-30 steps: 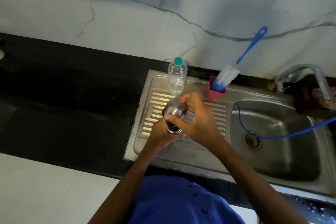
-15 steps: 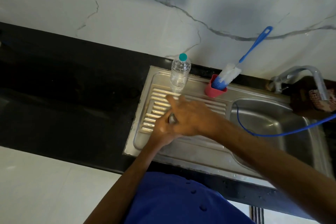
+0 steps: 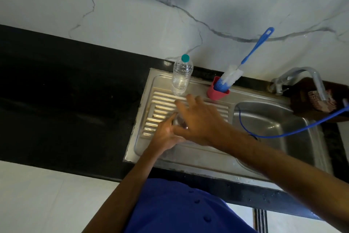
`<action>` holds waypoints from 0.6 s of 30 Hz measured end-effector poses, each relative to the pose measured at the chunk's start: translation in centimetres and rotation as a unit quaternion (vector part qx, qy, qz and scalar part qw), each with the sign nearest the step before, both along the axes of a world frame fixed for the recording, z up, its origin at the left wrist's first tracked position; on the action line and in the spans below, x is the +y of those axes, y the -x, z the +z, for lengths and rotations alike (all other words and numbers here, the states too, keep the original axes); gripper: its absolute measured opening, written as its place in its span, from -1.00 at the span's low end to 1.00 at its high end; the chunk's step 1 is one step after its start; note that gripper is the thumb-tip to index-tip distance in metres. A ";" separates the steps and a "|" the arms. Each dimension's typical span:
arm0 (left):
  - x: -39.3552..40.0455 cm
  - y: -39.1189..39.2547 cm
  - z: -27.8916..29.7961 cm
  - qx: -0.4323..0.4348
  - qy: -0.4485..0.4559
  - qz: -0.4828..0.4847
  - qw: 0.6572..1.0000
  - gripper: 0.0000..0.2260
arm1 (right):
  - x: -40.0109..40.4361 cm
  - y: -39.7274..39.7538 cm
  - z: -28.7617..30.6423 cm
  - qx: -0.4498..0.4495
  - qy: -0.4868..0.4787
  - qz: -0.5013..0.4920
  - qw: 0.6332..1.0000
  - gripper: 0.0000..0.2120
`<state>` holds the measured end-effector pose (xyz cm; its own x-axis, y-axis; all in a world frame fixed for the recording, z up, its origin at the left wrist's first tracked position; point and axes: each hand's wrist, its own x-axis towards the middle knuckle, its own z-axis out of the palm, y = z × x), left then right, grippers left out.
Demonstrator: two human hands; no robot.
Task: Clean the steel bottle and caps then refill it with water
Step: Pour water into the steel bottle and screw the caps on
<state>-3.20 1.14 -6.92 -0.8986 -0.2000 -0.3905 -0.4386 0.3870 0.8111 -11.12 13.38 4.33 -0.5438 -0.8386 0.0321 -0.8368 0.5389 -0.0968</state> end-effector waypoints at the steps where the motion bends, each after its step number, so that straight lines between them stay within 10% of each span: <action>1: -0.2 -0.2 0.2 -0.003 0.005 -0.001 1.000 -0.42 | 0.1 -0.4 -0.7 -0.014 -0.010 0.042 0.999 -0.45; 11: 1.4 0.7 0.7 -0.013 0.108 -0.025 0.994 -0.68 | -0.5 -2.6 -3.0 0.131 0.061 -0.118 0.982 -0.66; 13: 0.3 0.5 0.4 -0.028 0.004 -0.035 0.999 -0.51 | 0.1 -1.8 -2.1 0.003 0.040 -0.136 0.990 -0.45; 15: -2.5 0.2 0.3 -0.018 -0.019 -0.110 0.994 0.08 | 1.2 0.1 -1.0 -0.152 0.040 -0.147 0.977 -0.24; 18: -7.7 0.8 1.7 0.025 0.028 -0.100 0.994 0.28 | 2.8 4.7 1.1 -0.116 0.095 -0.182 0.972 -0.43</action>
